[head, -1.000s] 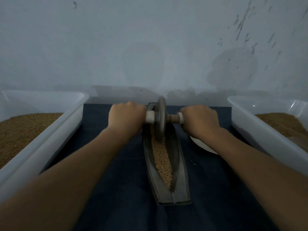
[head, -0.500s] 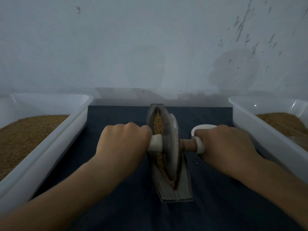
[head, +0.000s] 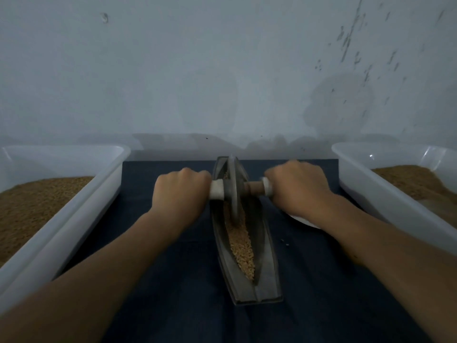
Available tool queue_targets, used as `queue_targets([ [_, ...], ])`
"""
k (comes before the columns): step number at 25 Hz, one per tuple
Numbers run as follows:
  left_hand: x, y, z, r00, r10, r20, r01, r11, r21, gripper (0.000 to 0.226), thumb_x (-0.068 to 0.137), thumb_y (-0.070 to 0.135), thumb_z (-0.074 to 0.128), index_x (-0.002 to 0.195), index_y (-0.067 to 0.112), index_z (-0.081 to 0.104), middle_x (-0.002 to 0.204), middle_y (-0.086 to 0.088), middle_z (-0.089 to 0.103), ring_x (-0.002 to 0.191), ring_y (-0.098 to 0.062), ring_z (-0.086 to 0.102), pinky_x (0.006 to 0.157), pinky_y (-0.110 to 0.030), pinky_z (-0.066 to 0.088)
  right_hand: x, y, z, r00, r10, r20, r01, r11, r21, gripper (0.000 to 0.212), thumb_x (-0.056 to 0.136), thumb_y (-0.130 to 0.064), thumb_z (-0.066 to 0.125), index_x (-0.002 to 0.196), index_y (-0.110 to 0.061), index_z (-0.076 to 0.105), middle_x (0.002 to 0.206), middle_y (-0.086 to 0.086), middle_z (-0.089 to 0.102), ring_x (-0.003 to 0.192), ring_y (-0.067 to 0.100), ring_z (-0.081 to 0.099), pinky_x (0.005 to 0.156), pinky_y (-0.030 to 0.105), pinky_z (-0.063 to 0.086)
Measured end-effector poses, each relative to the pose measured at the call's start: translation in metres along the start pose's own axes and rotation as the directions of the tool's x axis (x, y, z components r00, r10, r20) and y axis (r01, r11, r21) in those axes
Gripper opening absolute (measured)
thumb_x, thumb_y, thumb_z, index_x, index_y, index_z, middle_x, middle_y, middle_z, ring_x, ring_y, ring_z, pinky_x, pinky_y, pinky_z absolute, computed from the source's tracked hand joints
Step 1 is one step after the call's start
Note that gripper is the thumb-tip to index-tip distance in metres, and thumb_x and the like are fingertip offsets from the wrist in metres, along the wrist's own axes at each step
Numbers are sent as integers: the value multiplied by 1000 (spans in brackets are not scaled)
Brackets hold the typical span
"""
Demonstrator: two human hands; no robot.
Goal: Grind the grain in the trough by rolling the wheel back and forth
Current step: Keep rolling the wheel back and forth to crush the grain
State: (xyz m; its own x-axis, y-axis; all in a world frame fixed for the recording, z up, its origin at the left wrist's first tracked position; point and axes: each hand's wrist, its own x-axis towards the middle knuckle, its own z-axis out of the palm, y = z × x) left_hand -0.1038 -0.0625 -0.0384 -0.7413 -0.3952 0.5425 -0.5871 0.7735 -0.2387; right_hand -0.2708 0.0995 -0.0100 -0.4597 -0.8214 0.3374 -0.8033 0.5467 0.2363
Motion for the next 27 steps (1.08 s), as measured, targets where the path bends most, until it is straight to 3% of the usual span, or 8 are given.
queue_targets([
  [5,-54,7,-44,991,124,48,-127,990,69,50,70,35,77,74,29,27,57,9,21,45,-10,18,44,-25,8,-70,11,-19,998,-52,-32,52,999,4,28,75,-34,68,68,-35,40,60,-10,42,51,8,37,44,25,17],
  [14,31,6,-3,994,-30,107,27,999,27,6,87,20,63,92,19,60,73,-2,53,68,-29,61,59,-39,52,34,6,24,997,68,-24,-66,996,62,20,82,-31,68,76,-33,49,79,-3,59,68,22,49,56,28,33],
  [17,34,4,1,996,-29,85,28,1000,13,6,85,19,64,88,20,60,71,-3,54,65,-30,61,57,-41,54,40,12,32,996,47,-75,-42,997,61,19,83,-31,68,79,-31,50,76,-3,58,67,23,50,53,27,31],
  [19,22,4,2,997,-41,58,41,999,0,15,84,23,65,81,23,51,63,3,38,56,-22,48,50,-34,41,25,16,27,991,-58,-122,69,994,86,23,84,-34,70,100,-32,54,97,-2,64,84,25,58,68,34,43],
  [21,3,5,4,995,-93,45,95,994,-46,23,84,28,65,77,26,44,62,6,34,53,-18,40,49,-31,31,-1,21,12,973,-126,-196,163,968,189,70,78,-35,78,137,-33,41,130,-3,54,119,23,51,99,41,39],
  [23,-12,5,7,980,-193,56,199,968,-153,23,84,31,64,73,29,44,62,8,41,52,-15,40,48,-28,29,-36,35,-5,966,-3,-258,99,927,362,96,78,-35,80,154,-32,21,149,-3,38,136,18,37,109,39,33],
  [25,-24,6,9,947,-295,124,320,893,-316,17,84,34,64,75,31,50,66,9,50,55,-14,47,48,-26,33,-76,56,-12,973,158,-167,-83,918,387,86,88,-37,69,155,-32,15,154,-4,33,135,16,38,104,33,39],
  [27,-29,6,10,913,-352,205,407,801,-438,13,82,38,65,77,31,55,69,9,56,59,-13,53,50,-26,37,-112,73,-9,972,228,52,-234,949,214,68,95,-33,57,153,-27,22,150,-2,37,123,15,49,97,27,46],
])
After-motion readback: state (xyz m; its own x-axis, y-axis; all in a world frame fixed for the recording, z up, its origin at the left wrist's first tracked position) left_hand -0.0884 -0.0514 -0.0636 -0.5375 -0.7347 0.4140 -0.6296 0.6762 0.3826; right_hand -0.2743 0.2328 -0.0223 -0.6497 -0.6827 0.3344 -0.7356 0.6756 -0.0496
